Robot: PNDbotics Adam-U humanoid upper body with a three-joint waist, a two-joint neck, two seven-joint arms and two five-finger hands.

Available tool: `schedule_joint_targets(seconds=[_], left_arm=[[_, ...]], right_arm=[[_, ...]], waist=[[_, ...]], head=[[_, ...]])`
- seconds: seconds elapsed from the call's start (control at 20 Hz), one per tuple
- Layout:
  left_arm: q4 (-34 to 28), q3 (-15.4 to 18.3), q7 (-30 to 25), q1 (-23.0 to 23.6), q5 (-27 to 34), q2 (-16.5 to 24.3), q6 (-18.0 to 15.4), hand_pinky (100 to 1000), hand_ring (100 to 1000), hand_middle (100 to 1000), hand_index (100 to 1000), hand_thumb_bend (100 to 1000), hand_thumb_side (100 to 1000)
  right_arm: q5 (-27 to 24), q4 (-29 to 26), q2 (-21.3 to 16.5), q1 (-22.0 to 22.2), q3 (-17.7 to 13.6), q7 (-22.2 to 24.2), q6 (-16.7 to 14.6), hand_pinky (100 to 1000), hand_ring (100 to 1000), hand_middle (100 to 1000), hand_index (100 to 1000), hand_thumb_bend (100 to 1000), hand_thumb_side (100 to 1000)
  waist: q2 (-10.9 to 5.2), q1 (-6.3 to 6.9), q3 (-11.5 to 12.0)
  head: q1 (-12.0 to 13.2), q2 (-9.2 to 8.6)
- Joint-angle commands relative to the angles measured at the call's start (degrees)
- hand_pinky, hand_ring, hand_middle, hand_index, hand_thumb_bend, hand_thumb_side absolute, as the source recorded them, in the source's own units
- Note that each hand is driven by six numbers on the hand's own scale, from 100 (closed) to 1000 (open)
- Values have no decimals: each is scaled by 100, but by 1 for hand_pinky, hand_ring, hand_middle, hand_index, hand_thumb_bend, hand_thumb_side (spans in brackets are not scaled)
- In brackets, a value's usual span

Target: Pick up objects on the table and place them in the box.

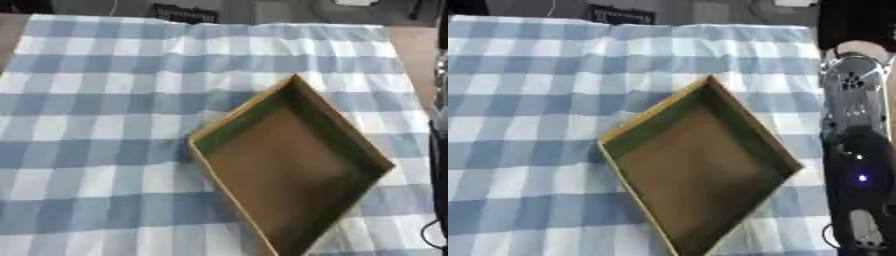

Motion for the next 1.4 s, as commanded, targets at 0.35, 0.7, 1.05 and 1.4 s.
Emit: schedule_joint_targets(seconds=[0.35, 0.7, 1.05, 1.4], left_arm=[[-97, -139, -76, -85, -27, 17, -179, 735, 754, 850, 867, 265, 996], [-97, -496, -562, -414, 39, 305, 108, 732, 739, 852, 864, 260, 1000], [124, -1322, -2008, -1162, -300, 493, 1818, 707, 702, 866, 856, 196, 1000], [1994, -2186, -3016, -2091, -1664, -305, 1594, 743, 720, 865, 845, 179, 1000]], right_arm=[[-10, -75, -33, -111, -35, -98, 88, 470, 423, 401, 604, 100, 756], [-28, -75, -6, -163, -25, -160, 70, 470, 422, 400, 603, 100, 756], [-147, -75, 222, -372, -8, -240, 87, 471, 417, 396, 594, 100, 765], [-342, -75, 669, -790, 41, -399, 204, 472, 410, 392, 585, 100, 774]], waist=[[-47, 126, -86], [-54, 186, -198], [19, 259, -518], [211, 351, -918]], head=[[-168, -19], [-282, -93], [-54, -352], [442, -575]])
